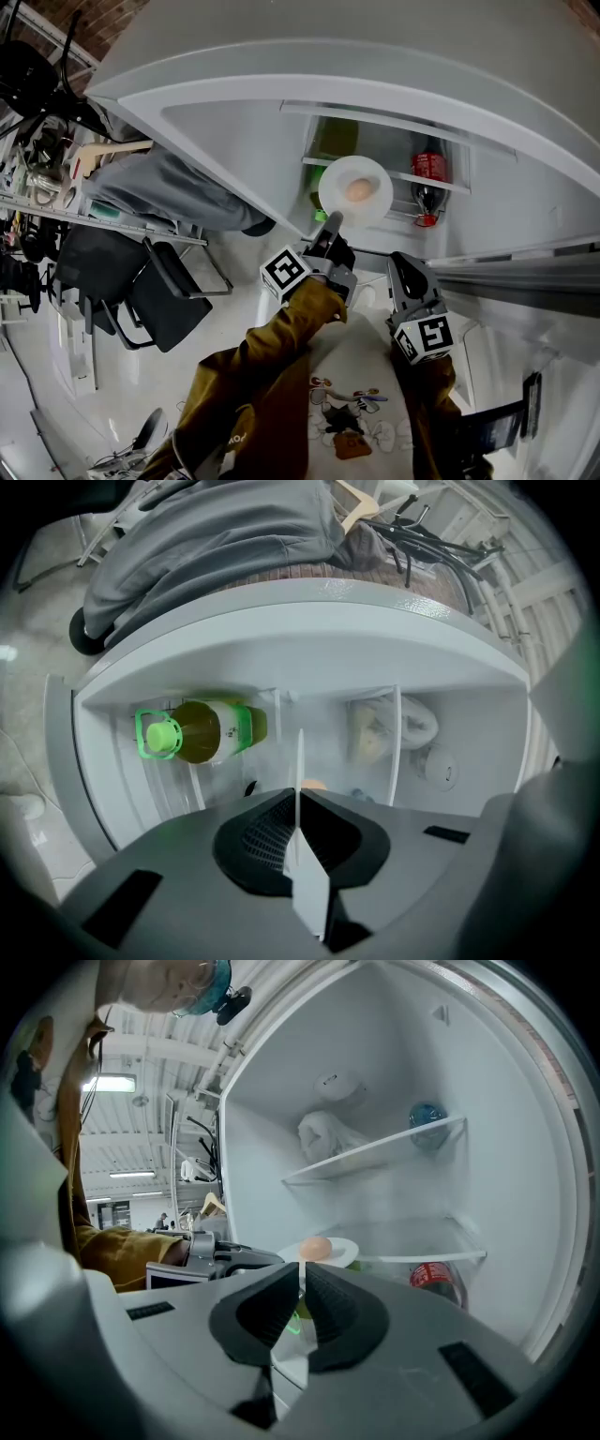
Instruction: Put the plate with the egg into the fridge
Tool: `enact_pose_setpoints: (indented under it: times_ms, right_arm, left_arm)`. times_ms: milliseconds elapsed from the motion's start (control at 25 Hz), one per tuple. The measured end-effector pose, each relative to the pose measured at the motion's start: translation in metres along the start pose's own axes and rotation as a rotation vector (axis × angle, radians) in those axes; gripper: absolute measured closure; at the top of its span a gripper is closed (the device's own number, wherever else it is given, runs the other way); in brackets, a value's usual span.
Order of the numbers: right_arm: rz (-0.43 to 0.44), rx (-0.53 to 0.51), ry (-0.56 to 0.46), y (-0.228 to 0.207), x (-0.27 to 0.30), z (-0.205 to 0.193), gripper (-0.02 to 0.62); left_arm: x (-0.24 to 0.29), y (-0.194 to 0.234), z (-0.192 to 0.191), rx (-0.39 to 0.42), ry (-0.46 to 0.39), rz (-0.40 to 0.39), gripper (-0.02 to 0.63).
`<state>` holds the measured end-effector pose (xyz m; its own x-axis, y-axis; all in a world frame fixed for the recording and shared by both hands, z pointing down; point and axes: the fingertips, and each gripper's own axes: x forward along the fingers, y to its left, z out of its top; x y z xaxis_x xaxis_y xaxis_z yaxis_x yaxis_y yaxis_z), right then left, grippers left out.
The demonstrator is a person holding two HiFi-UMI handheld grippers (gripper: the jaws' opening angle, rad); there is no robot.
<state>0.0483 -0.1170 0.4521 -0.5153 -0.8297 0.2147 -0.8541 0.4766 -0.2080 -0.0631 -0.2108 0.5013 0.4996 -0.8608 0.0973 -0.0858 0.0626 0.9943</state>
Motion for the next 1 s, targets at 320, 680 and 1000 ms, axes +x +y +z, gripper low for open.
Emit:
enact_pose_setpoints:
  times_ms: [320, 680, 1000]
  right_arm:
    - [0.016, -0.011, -0.006, -0.002, 0.005, 0.002, 0.589]
    - [0.01, 0.012, -0.002, -0.004, 0.011, 0.003, 0.589]
    - [0.017, -0.002, -0.002, -0.003, 0.011, 0.004, 0.589]
  left_arm:
    - [0.006, 0.0, 0.01, -0.005, -0.022, -0.002, 0.586]
    - [0.014, 0.003, 0.018, -0.002, -0.035, 0.018, 0.586]
    - [0.02, 0.004, 0.024, -0.016, -0.065, 0.017, 0.586]
